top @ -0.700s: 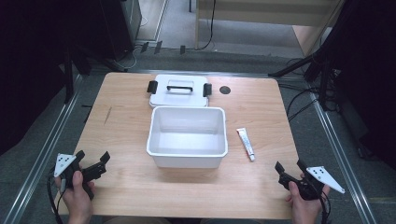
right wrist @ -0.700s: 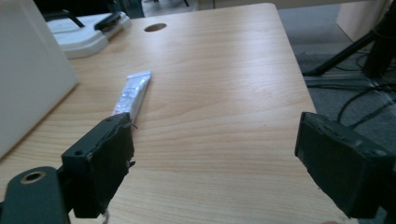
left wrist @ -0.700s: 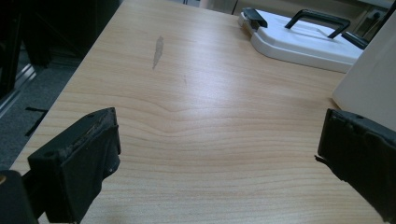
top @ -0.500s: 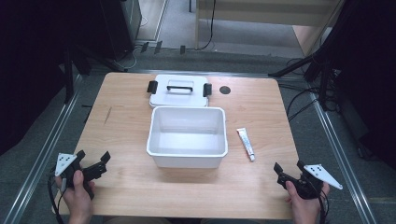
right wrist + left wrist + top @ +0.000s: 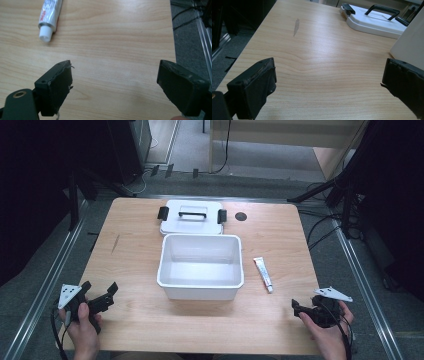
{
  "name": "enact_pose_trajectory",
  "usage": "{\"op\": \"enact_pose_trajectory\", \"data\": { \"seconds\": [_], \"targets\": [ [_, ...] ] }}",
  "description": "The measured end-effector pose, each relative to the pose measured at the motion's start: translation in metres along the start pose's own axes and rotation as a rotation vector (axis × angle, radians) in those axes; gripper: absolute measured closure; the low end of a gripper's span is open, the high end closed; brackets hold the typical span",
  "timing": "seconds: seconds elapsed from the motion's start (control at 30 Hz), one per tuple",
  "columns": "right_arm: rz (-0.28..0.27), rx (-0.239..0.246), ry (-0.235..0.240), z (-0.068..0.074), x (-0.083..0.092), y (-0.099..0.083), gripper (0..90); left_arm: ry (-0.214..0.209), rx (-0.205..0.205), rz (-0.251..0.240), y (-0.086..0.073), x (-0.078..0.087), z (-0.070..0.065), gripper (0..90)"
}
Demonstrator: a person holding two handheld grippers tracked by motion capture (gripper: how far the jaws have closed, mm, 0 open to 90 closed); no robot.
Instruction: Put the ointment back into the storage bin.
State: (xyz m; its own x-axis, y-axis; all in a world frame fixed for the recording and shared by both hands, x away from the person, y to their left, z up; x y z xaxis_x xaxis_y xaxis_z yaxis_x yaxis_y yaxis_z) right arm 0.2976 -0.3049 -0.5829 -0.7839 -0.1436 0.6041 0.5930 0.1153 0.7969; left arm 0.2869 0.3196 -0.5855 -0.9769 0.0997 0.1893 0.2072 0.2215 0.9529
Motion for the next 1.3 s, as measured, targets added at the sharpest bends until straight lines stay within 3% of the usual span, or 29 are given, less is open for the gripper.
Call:
{"op": "enact_pose_trajectory", "data": {
  "seconds": [0.03, 0.17, 0.2, 0.27, 0.33, 0.53, 0.57, 0.63, 0.67, 0.7, 0.93, 1.17, 1.3],
  "targets": [
    [0.047, 0.02, -0.001, 0.002, 0.0, 0.001, 13.9, -0.002, -0.001, -0.003, 0.0, 0.0, 0.0, 0.0],
    [0.089, 0.044, 0.002, 0.006, 0.0, 0.005, 15.8, -0.002, -0.001, -0.005, 0.0, 0.0, -0.001, 0.0],
    [0.134, 0.066, 0.01, 0.01, -0.001, 0.008, 15.2, -0.003, -0.003, -0.003, 0.0, 0.0, 0.0, 0.0],
    [0.143, 0.081, 0.014, 0.012, -0.001, 0.009, 14.8, -0.004, 0.0, -0.003, 0.0, 0.0, 0.0, 0.0],
    [0.203, 0.122, 0.005, 0.016, -0.002, 0.014, 15.0, -0.005, 0.002, -0.002, 0.0, 0.0, 0.0, 0.0],
    [0.329, 0.156, 0.008, 0.021, -0.005, 0.017, 15.3, -0.008, 0.004, -0.001, 0.0, 0.0, -0.001, 0.0],
    [0.402, 0.191, 0.023, 0.026, -0.007, 0.016, 13.1, -0.008, 0.003, -0.001, 0.0, 0.0, -0.001, 0.0],
    [0.424, 0.206, 0.018, 0.027, -0.008, 0.016, 11.6, -0.008, 0.003, 0.0, 0.0, 0.0, 0.0, 0.0],
    [0.47, 0.26, 0.019, 0.031, -0.01, 0.017, 11.4, -0.008, 0.003, 0.001, 0.0, 0.0, 0.0, 0.0],
    [0.493, 0.278, 0.025, 0.033, -0.012, 0.018, 12.0, -0.008, 0.004, 0.001, 0.0, 0.0, 0.0, 0.0],
    [0.609, 0.302, 0.041, 0.043, -0.019, 0.036, 13.7, -0.008, 0.003, 0.007, -0.001, 0.0, 0.0, 0.0],
    [0.655, 0.298, 0.069, 0.059, -0.028, 0.049, 17.3, -0.01, 0.005, 0.008, -0.001, 0.0, 0.0, 0.0],
    [0.679, 0.288, 0.1, 0.07, -0.038, 0.057, 26.3, -0.012, 0.005, 0.007, -0.001, 0.0, 0.0, 0.0]
  ]
}}
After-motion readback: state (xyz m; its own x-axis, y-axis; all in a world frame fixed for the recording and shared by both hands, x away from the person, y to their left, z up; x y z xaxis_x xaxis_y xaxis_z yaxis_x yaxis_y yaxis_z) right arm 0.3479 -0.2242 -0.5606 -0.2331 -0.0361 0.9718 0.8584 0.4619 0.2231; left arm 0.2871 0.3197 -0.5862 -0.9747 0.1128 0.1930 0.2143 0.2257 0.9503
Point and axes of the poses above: each handheld gripper's, and its own axes: x roughly backward along the jaws, y roughly out of its top, z roughly to its left, the point moved 9 cm from there along -x, roughly forward along the jaws, and after that the axes turned 11 degrees about -z, right-handed, at the moved point
